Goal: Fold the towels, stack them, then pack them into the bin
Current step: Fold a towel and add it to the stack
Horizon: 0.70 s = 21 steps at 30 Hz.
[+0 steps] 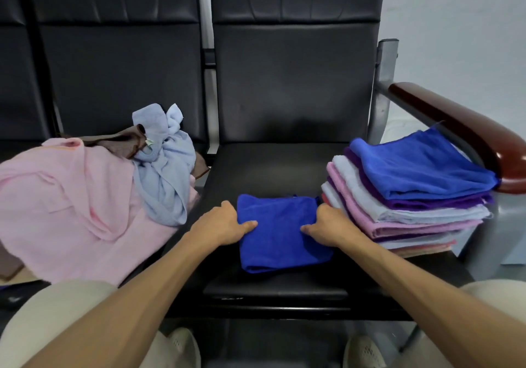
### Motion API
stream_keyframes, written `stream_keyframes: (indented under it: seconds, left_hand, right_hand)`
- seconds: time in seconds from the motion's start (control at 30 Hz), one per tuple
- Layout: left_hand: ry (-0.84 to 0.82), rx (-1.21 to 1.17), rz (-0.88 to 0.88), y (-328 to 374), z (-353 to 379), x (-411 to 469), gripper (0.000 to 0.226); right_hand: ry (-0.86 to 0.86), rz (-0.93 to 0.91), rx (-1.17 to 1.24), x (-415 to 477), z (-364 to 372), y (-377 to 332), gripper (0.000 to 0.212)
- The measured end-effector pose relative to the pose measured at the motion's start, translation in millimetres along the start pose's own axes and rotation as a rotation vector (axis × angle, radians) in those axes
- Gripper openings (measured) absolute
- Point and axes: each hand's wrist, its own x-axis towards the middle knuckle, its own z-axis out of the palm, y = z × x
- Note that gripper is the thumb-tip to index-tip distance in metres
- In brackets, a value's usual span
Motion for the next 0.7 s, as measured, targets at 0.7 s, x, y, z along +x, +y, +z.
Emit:
stream_keyframes:
  seconds: [0.7]
  left_hand:
    - [0.202, -1.356, -0.103, -22.4, -5.4, -17.3, 0.02]
  right_hand:
    - [-0.121, 0.082, 1.261, 0.2, 15.4, -32.4, 0.032]
